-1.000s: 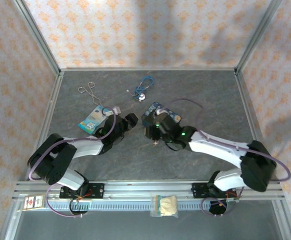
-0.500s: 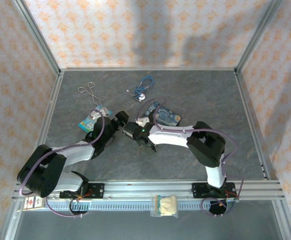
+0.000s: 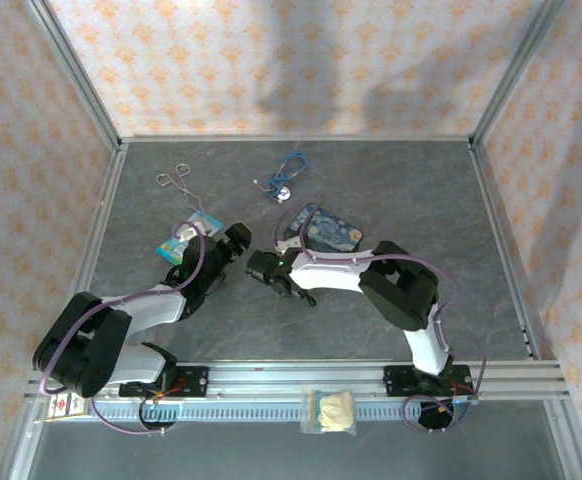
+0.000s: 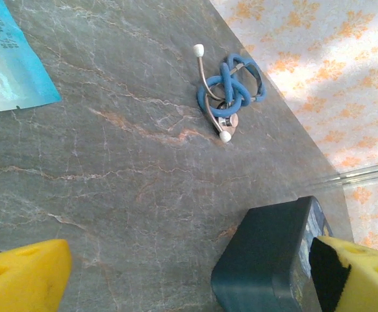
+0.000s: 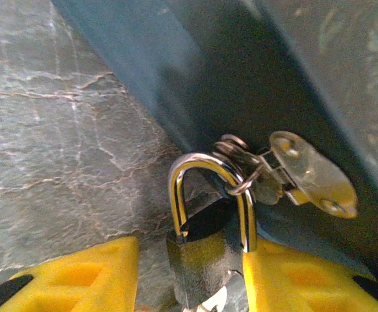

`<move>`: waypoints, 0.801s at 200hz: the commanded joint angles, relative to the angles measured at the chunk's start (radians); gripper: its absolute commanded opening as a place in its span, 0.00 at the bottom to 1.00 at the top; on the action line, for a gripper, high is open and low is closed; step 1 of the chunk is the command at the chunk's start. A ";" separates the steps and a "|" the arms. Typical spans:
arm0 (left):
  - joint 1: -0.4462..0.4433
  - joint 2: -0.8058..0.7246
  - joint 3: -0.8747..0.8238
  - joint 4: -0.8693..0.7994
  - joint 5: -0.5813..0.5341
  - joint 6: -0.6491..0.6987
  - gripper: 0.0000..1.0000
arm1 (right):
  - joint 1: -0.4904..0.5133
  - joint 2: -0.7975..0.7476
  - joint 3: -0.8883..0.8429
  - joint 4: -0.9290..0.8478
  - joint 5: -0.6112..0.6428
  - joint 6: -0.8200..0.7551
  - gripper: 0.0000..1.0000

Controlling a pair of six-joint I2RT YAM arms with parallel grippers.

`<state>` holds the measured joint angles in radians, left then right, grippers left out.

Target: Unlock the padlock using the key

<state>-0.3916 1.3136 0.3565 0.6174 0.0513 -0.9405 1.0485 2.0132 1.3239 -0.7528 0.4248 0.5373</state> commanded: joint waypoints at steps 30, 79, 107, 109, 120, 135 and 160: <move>0.008 0.011 -0.009 0.035 0.014 -0.006 0.94 | 0.004 0.032 -0.001 -0.018 0.098 -0.011 0.38; 0.008 0.004 0.001 0.028 0.013 -0.011 0.94 | -0.002 0.044 -0.022 -0.007 0.142 -0.017 0.24; 0.009 0.004 0.004 0.031 0.015 -0.018 0.94 | -0.004 0.032 -0.036 0.008 0.156 -0.029 0.16; 0.008 0.005 0.004 0.032 0.016 -0.019 0.94 | -0.004 0.032 -0.037 0.010 0.156 -0.032 0.15; 0.008 0.007 0.006 0.032 0.018 -0.020 0.94 | -0.005 0.016 -0.046 0.024 0.151 -0.043 0.12; 0.008 0.008 0.010 0.033 0.020 -0.021 0.94 | -0.008 -0.013 -0.058 0.052 0.132 -0.072 0.07; 0.008 0.011 0.015 0.036 0.022 -0.024 0.94 | -0.014 -0.067 -0.082 0.099 0.092 -0.140 0.01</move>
<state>-0.3916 1.3182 0.3565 0.6182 0.0689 -0.9520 1.0500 2.0052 1.2743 -0.6991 0.5480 0.4561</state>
